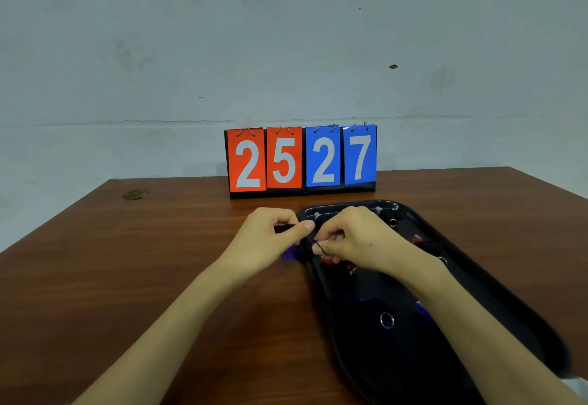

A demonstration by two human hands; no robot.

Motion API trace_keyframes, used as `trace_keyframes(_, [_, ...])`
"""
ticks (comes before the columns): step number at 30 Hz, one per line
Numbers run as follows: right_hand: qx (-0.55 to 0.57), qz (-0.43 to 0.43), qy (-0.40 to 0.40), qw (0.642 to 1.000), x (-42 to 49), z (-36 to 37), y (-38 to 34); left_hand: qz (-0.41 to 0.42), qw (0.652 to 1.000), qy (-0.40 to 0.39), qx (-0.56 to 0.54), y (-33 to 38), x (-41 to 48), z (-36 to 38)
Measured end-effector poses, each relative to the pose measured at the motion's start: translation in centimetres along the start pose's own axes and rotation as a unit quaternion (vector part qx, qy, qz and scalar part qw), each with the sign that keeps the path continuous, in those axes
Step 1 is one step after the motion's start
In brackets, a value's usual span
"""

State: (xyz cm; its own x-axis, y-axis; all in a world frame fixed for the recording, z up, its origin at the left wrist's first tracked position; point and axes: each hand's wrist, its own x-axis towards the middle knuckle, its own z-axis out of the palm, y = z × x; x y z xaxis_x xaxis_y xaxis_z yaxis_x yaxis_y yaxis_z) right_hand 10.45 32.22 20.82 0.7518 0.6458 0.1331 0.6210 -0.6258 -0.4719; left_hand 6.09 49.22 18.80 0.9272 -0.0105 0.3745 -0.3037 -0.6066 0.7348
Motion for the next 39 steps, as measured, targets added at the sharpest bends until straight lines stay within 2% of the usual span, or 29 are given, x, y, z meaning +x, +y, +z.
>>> trace_keyframes(5, [0.143,-0.012,-0.095,0.985,-0.3,-0.4,-0.2,-0.018,0.999,-0.041,-0.03,0.2,0.3,-0.9])
trace_keyframes(7, [0.188,-0.025,-0.11,0.976,-0.4,-0.7,-0.4,-0.041,0.994,-0.067,-0.082,0.4,0.1,-1.1])
trace_keyframes(10, [0.252,-0.044,-0.1,0.962,-0.5,-1.1,-0.4,-0.087,0.977,-0.065,-0.186,0.8,-0.2,-1.3])
trace_keyframes(15, [0.325,-0.045,-0.06,0.943,-0.4,-1.1,-0.2,-0.211,0.9,-0.055,-0.378,1.1,-0.2,-1.2])
trace_keyframes(20, [0.351,-0.043,-0.016,0.935,-0.4,-0.9,-0.3,-0.261,0.837,-0.034,-0.48,1.3,-0.1,-1.2])
trace_keyframes(28, [0.352,-0.01,0.03,0.935,-0.1,-1.1,0.2,-0.23,0.836,-0.049,-0.495,0.8,0.0,-1.3])
trace_keyframes(33, [0.351,-0.001,0.029,0.936,-0.1,-1.4,0.3,-0.214,0.838,-0.1,-0.492,0.6,0.0,-2.1])
trace_keyframes(36, [0.337,0.008,0.024,0.941,-0.2,-1.4,0.3,-0.227,0.847,-0.113,-0.467,0.4,0.0,-2.2])
trace_keyframes(39, [0.323,0.012,0.028,0.946,-0.1,-1.2,0.3,-0.252,0.835,-0.096,-0.48,0.2,0.1,-1.9])
